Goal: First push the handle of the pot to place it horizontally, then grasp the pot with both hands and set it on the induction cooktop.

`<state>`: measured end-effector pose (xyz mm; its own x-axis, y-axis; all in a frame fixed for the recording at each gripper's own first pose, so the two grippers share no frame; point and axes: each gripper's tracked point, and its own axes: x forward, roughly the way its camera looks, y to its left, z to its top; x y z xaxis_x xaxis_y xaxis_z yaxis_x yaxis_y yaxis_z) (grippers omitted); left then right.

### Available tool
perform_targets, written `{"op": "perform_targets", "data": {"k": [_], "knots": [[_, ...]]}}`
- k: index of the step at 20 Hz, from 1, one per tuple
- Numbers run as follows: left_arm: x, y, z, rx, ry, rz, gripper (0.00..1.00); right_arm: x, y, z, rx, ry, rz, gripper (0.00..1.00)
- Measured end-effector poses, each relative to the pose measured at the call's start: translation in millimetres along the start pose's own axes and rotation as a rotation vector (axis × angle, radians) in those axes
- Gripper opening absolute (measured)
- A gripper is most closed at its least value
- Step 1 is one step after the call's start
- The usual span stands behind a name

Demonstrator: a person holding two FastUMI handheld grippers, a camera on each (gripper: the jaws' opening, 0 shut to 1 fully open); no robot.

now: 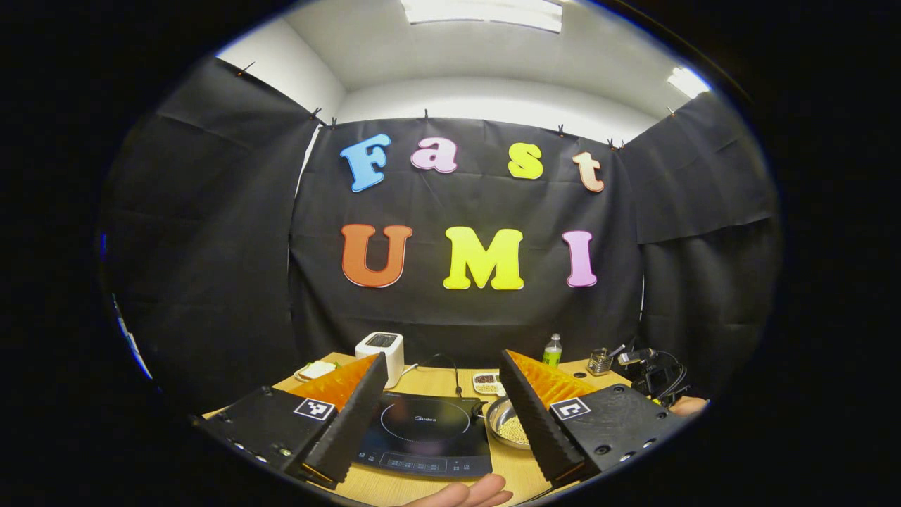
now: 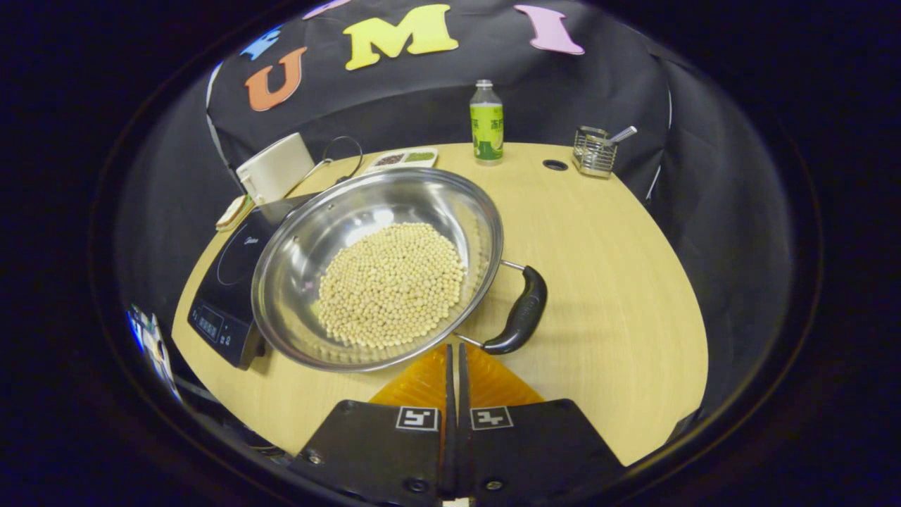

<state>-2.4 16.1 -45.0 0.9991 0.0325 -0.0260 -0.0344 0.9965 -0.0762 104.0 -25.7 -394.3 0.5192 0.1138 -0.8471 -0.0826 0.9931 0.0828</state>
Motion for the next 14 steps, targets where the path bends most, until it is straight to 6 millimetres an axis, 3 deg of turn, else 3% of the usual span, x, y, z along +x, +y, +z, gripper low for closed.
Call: {"op": "perform_targets", "data": {"k": [9, 14], "knots": [[16.3, -24.0, -29.6, 0.023, 0.069, -0.069, 0.95, 24.5, -23.6, 19.6, 0.039, -0.035, -0.02, 0.01], [38.8, -24.5, -27.4, 0.032, 0.056, -0.046, 0.95, 44.5, -37.7, 39.2, 0.046, -0.059, -0.041, 0.04]]}}
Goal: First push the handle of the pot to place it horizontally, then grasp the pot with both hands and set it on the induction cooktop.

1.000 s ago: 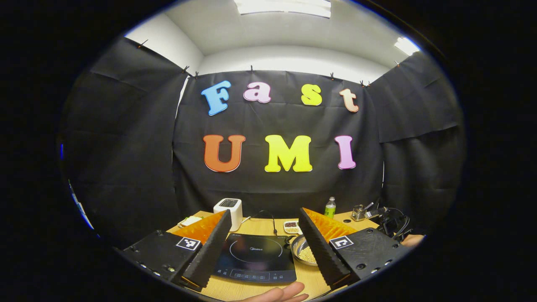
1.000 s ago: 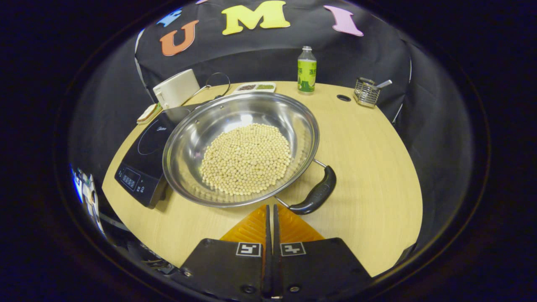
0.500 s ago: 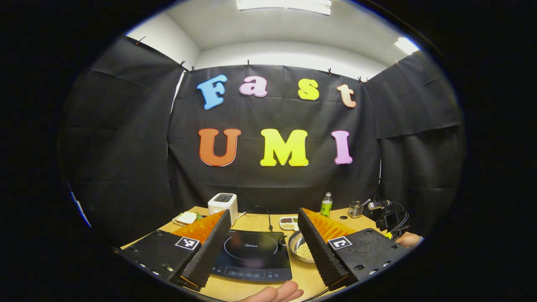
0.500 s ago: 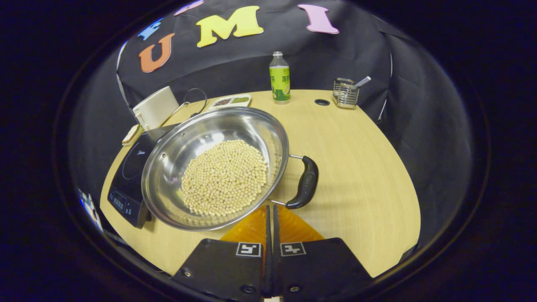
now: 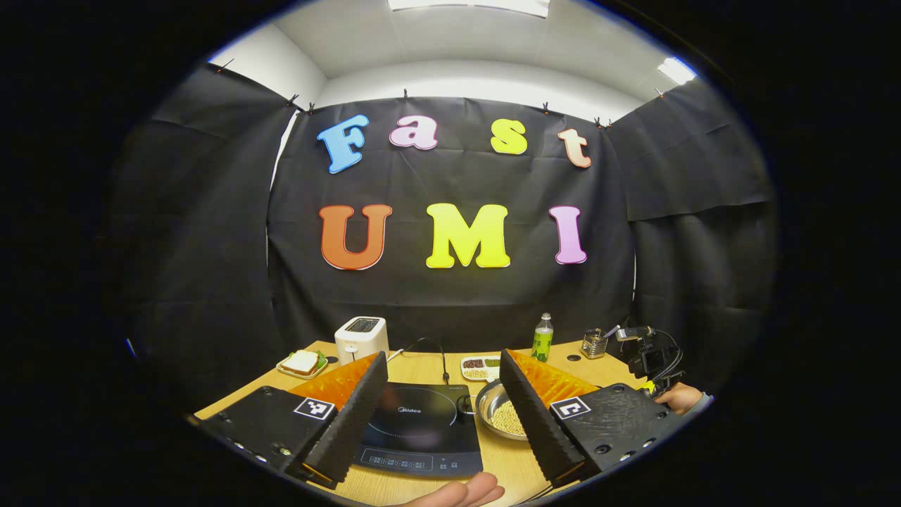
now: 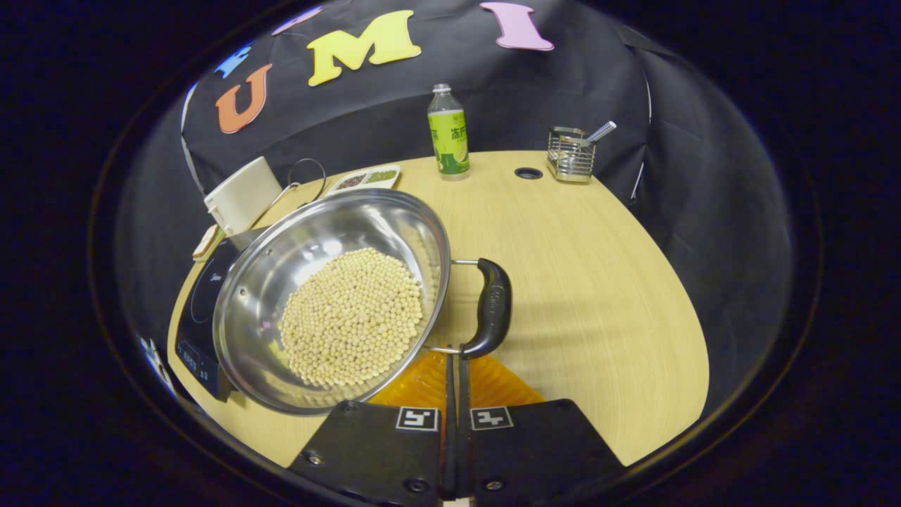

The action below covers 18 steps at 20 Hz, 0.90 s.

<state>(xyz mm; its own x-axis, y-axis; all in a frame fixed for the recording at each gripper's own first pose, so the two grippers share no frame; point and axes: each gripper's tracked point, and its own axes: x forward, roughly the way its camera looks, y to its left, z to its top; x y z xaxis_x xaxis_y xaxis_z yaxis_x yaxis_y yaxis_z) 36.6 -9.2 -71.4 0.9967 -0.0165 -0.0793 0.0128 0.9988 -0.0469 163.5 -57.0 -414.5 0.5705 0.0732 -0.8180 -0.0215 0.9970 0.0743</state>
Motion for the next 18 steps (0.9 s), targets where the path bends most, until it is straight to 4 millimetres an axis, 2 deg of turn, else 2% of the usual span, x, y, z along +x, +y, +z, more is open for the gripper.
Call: {"op": "perform_targets", "data": {"k": [4, 8, 13, 14, 15, 16, 17, 18], "knots": [[25.9, -8.0, -3.6, 0.003, 0.02, -0.01, 0.96, 7.6, -3.8, 16.7, -0.003, -0.023, 0.007, 0.04], [55.1, -18.2, -24.0, 0.001, 0.085, -0.024, 0.95, 8.6, -12.6, 32.0, -0.002, -0.058, 0.021, 0.04], [93.9, -29.4, -64.9, -0.013, 0.207, -0.034, 0.96, -11.6, -25.3, 53.8, -0.001, -0.133, 0.031, 0.04], [100.5, -31.8, -72.4, -0.013, 0.229, -0.033, 0.96, -16.1, -29.9, 59.2, -0.015, -0.162, 0.016, 0.01], [107.1, -33.3, -80.5, -0.015, 0.25, -0.033, 0.96, -20.5, -34.8, 64.5, -0.031, -0.187, 0.0, 0.05], [112.9, -35.0, -88.2, -0.017, 0.269, -0.036, 0.96, -26.4, -35.0, 68.5, -0.041, -0.209, -0.001, 0.05], [119.3, -37.7, -94.5, -0.018, 0.284, -0.039, 0.96, -31.4, -35.2, 73.9, -0.047, -0.232, -0.004, 0.22], [126.2, -39.3, -101.2, -0.019, 0.298, -0.042, 0.96, -35.3, -36.5, 79.4, -0.054, -0.256, -0.011, 0.5]]}}
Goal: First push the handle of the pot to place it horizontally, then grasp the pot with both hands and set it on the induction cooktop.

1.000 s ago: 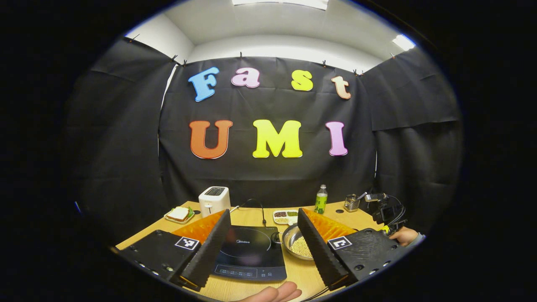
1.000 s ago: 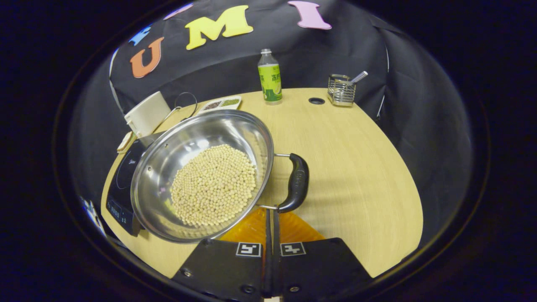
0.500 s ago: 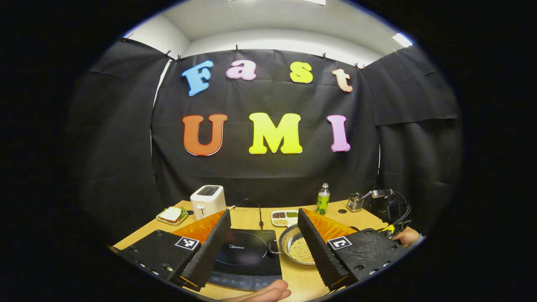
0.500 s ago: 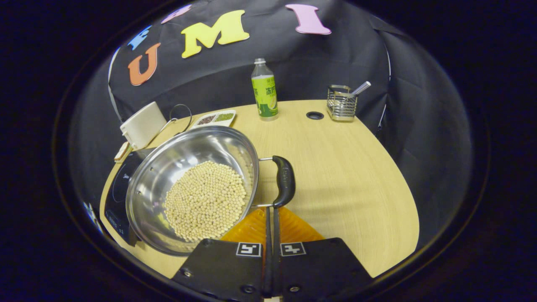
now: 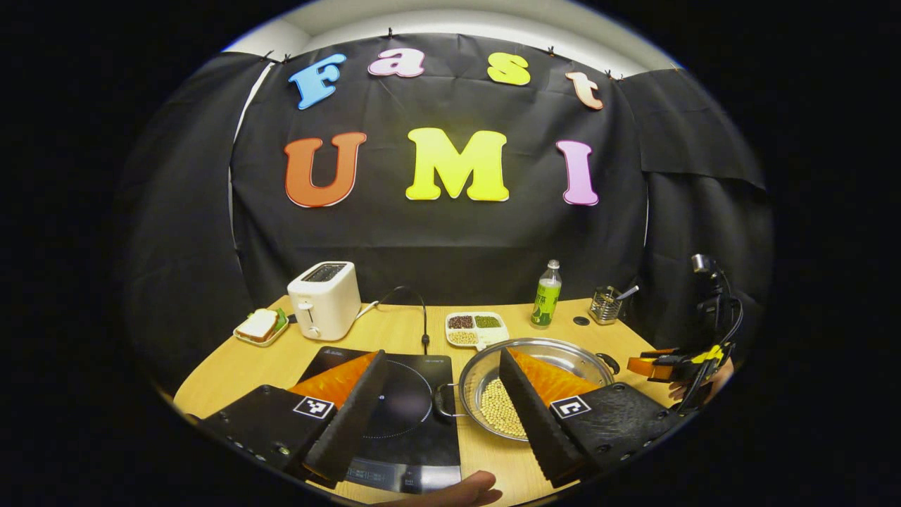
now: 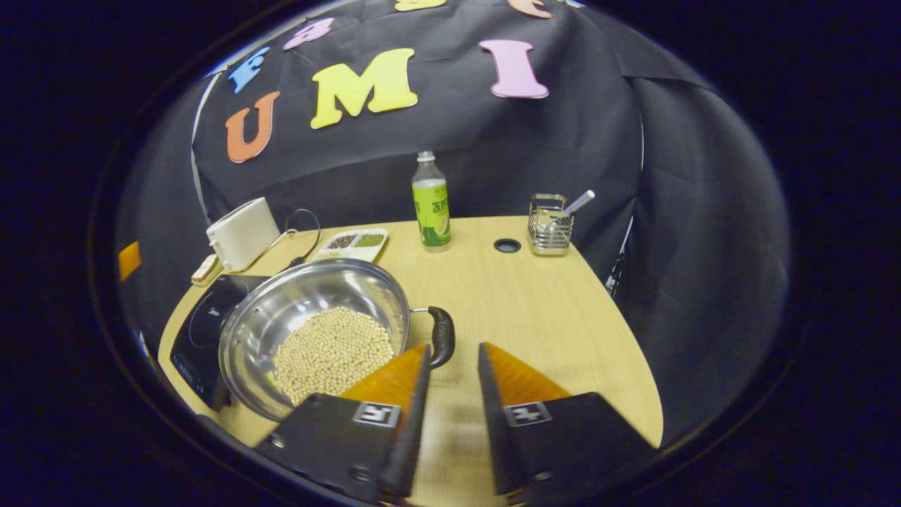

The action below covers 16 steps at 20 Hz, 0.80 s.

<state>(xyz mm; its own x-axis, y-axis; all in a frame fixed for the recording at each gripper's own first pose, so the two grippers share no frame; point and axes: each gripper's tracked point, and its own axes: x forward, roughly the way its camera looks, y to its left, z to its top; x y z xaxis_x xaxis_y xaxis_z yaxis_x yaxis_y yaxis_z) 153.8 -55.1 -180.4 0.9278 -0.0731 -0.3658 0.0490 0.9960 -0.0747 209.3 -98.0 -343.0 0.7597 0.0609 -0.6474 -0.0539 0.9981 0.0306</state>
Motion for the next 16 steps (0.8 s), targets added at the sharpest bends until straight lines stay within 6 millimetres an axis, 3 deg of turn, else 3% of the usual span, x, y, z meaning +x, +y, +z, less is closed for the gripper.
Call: {"op": "perform_targets", "data": {"k": [1, 3, 7, 12, 16], "knots": [[7.6, 0.5, -6.9, 0.0, 0.021, 0.003, 0.96, -0.4, -2.6, 4.0, -0.007, -0.007, -0.017, 0.79], [25.1, 2.7, -24.0, -0.003, 0.076, 0.016, 0.96, -3.9, 0.3, 9.0, -0.021, -0.02, -0.016, 1.0], [51.4, 3.7, -56.8, -0.007, 0.188, 0.028, 0.96, 13.3, 8.6, 8.9, 0.008, 0.002, 0.02, 0.99], [77.8, 1.2, -103.1, -0.049, 0.363, 0.01, 0.96, 43.2, 15.4, -4.9, 0.027, 0.068, 0.036, 0.99], [90.2, -3.7, -123.1, -0.062, 0.432, -0.015, 0.96, 62.4, 22.1, -17.3, 0.05, 0.125, 0.058, 0.97]]}}
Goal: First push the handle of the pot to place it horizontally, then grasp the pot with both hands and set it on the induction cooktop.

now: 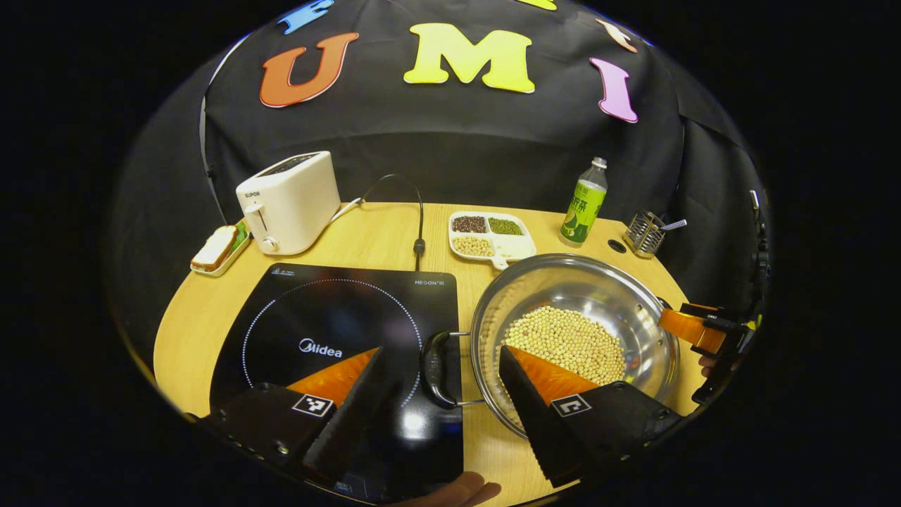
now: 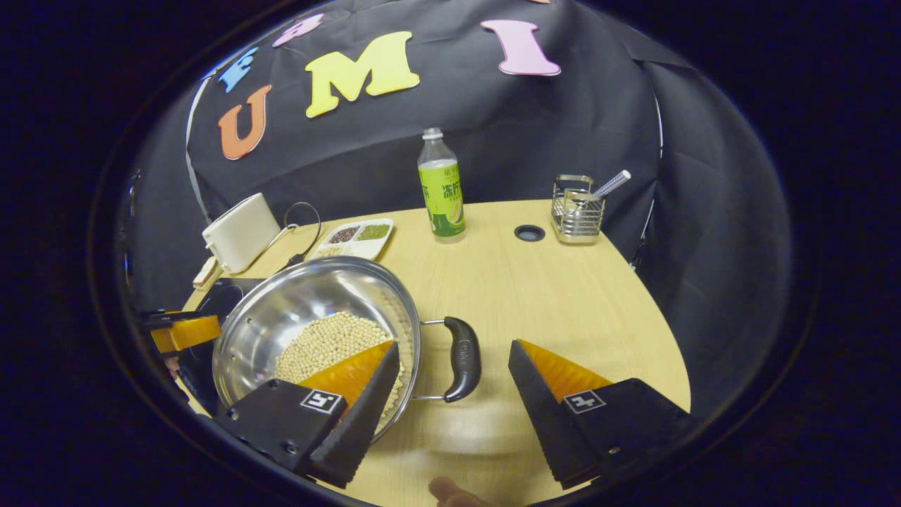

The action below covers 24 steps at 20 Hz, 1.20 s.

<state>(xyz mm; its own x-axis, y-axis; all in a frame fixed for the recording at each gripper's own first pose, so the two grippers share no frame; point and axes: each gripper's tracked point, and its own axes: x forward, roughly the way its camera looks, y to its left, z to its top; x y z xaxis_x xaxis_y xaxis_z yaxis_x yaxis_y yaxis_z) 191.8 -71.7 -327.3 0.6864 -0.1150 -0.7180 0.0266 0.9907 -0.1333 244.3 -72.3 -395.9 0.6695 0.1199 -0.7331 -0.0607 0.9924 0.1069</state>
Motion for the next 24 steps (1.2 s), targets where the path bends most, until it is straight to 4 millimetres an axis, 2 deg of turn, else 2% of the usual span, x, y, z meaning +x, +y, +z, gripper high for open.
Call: {"op": "perform_targets", "data": {"k": [2, 6, 7, 8, 9, 10, 11, 13, 15, 16, 18, 19, 24], "knots": [[6.8, -2.8, -7.4, -0.007, 0.032, -0.014, 1.0, 7.0, -0.9, -2.0, 0.003, 0.01, -0.004, 0.97], [13.0, -4.3, -15.8, -0.027, 0.086, -0.035, 0.91, 13.6, 4.9, -7.6, -0.005, 0.038, 0.026, 0.94], [15.1, -0.7, -14.3, -0.018, 0.085, -0.024, 0.74, 14.7, 7.0, -6.9, -0.01, 0.041, 0.032, 0.94], [14.9, -1.9, -15.7, -0.013, 0.093, -0.021, 0.74, 15.3, 8.4, -7.8, -0.016, 0.049, 0.037, 0.94], [16.0, -0.4, -14.5, -0.005, 0.093, -0.014, 0.82, 15.1, 10.8, -11.3, -0.015, 0.068, 0.046, 0.84], [17.1, 0.0, -16.6, -0.003, 0.105, -0.009, 0.8, 13.5, 16.2, -14.2, -0.006, 0.084, 0.066, 0.82], [19.7, 0.2, -15.6, -0.011, 0.102, -0.01, 0.74, 12.3, 13.5, -13.9, -0.016, 0.085, 0.048, 0.75], [15.3, -1.2, -14.8, -0.019, 0.103, -0.012, 0.61, 13.8, 10.1, -13.7, -0.013, 0.094, 0.031, 0.7], [19.3, 0.1, -15.1, -0.02, 0.103, -0.014, 0.58, 12.1, 9.6, -13.8, -0.015, 0.1, 0.02, 0.68], [15.0, -0.4, -13.9, -0.028, 0.103, -0.017, 0.67, 12.9, 8.6, -14.3, -0.015, 0.105, 0.012, 0.65], [15.3, -0.7, -15.7, -0.035, 0.11, -0.014, 0.45, 10.9, 8.1, -15.9, -0.01, 0.114, 0.001, 0.63], [15.7, -1.3, -17.1, -0.029, 0.114, -0.012, 0.54, 8.9, 7.5, -17.0, -0.004, 0.115, -0.003, 0.63], [7.7, -7.4, -22.5, -0.007, 0.112, -0.012, 0.54, -4.5, 1.6, -24.6, 0.02, 0.127, -0.007, 0.61]]}}
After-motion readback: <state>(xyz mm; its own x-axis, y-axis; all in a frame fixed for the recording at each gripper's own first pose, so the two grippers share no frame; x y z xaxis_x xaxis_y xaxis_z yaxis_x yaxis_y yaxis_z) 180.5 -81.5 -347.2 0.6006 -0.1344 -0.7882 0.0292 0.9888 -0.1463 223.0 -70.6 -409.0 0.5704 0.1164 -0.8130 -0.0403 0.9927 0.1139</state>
